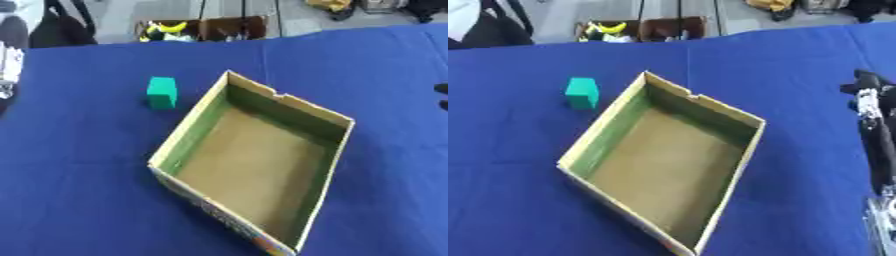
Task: Pick up objects on the table and place them in the box.
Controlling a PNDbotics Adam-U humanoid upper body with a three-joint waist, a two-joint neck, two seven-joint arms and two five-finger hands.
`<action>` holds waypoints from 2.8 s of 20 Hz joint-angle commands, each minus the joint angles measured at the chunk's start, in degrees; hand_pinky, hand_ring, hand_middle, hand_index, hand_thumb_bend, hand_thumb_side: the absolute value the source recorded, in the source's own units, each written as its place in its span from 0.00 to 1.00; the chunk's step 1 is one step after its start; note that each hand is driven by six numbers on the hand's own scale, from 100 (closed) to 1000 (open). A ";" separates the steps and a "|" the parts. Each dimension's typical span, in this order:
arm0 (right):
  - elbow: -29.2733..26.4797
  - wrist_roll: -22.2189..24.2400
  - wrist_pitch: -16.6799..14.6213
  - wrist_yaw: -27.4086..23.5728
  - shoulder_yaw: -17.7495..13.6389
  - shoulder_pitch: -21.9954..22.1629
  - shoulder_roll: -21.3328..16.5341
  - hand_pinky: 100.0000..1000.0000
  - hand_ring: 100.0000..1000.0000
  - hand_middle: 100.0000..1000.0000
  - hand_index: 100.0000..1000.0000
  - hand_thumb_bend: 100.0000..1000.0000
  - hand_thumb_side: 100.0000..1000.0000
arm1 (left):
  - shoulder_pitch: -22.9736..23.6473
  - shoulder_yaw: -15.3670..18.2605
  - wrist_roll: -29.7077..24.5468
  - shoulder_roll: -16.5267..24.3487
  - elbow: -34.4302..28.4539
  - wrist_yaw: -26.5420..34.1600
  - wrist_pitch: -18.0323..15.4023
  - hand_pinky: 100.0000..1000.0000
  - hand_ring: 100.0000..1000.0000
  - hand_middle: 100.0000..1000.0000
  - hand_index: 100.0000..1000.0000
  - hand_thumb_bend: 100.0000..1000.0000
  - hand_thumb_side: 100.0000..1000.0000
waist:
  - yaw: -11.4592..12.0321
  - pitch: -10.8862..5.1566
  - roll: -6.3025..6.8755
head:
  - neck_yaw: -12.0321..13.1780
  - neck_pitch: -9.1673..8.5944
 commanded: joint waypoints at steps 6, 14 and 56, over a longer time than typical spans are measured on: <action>-0.43 0.67 -0.27 0.22 0.66 -0.17 -2.04 0.82 0.85 0.63 0.84 0.00 0.87 | -8.22 -2.55 -12.70 10.89 11.11 -3.95 -0.30 0.28 0.60 0.77 0.97 0.29 0.99 | -1.39 -1.37 0.30 | 0.92 0.39; -0.01 1.40 -0.45 0.24 1.27 -0.16 -2.66 0.82 0.85 0.63 0.84 0.00 0.87 | -16.70 -5.33 -29.83 14.17 25.91 -9.64 -6.03 0.41 0.69 0.82 0.95 0.26 0.92 | -3.13 -1.30 0.87 | 1.90 -0.36; -0.93 2.95 -1.38 -0.80 3.04 -2.78 -4.06 0.81 0.85 0.63 0.83 0.00 0.87 | -36.48 -9.15 -53.75 5.82 60.26 -25.01 -18.21 0.60 0.78 1.00 1.00 0.21 0.47 | -9.66 1.89 2.38 | 8.62 -4.13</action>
